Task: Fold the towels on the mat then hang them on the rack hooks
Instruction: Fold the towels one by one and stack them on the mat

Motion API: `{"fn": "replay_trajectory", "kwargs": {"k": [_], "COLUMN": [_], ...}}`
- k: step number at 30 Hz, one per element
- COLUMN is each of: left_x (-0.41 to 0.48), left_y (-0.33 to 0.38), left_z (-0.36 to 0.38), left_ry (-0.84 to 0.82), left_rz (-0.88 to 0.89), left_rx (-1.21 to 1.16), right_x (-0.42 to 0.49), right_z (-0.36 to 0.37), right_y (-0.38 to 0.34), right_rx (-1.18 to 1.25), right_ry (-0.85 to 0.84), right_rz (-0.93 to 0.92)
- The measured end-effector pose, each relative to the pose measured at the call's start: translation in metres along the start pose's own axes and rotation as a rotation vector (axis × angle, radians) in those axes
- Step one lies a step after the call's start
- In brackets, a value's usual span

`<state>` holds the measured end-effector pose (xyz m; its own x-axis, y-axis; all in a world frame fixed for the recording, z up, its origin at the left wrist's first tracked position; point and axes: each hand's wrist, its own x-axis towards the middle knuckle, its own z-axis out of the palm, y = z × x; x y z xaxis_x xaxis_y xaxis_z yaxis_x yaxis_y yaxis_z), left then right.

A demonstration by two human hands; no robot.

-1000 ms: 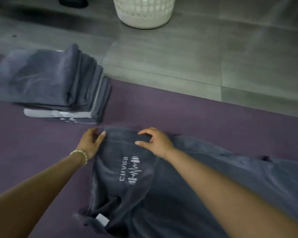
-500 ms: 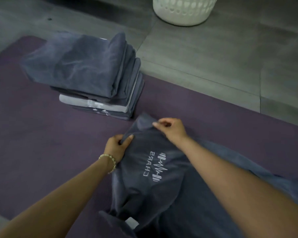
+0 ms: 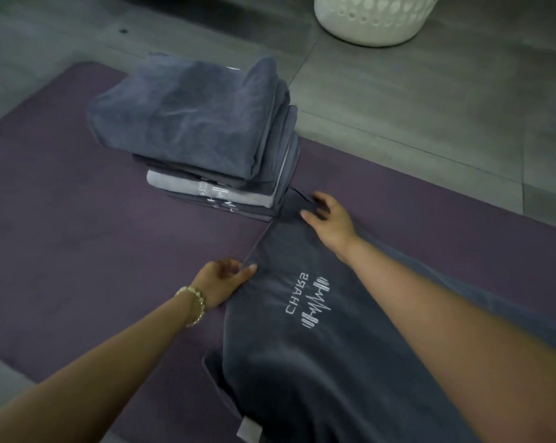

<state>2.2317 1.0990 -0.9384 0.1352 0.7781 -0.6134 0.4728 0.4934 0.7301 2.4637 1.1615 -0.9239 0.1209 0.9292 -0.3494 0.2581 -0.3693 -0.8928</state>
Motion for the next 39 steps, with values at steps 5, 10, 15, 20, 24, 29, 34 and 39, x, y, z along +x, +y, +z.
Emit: {"fn": "replay_trajectory", "kwargs": {"k": [5,10,15,20,24,29,34,39], "left_x": [-0.042,-0.076,-0.109,-0.135,-0.168,-0.205,-0.237,-0.265], "left_y": [-0.031,-0.006,0.073,0.149,0.202,0.237,0.249,0.255], "left_z": [-0.012,-0.015,0.016,0.064,0.131,0.233,0.344,0.447], "left_ry": [-0.307,-0.423,-0.26,-0.322,-0.381,-0.49,-0.654,-0.76], "left_rz": [-0.02,-0.001,0.124,0.19,0.266,0.223,0.172,0.132], "left_rx": [0.288,0.522,0.319,0.44,0.422,0.162,-0.039,-0.042], "right_x": [-0.067,-0.144,-0.196,-0.233,-0.274,-0.347,-0.409,-0.449], "right_z": [-0.023,-0.058,-0.1,-0.169,-0.245,-0.344,-0.421,-0.459], "right_y": [0.027,0.053,0.046,0.014,0.0,0.015,0.06,0.117], "right_rx": [-0.213,-0.268,-0.378,-0.558,-0.653,-0.767,-0.737,-0.649], "right_ry": [-0.116,-0.11,-0.13,-0.126,-0.093,-0.05,0.035,0.079], "right_rz": [-0.021,0.097,0.163,0.19,0.249,0.39,0.556,0.633]}}
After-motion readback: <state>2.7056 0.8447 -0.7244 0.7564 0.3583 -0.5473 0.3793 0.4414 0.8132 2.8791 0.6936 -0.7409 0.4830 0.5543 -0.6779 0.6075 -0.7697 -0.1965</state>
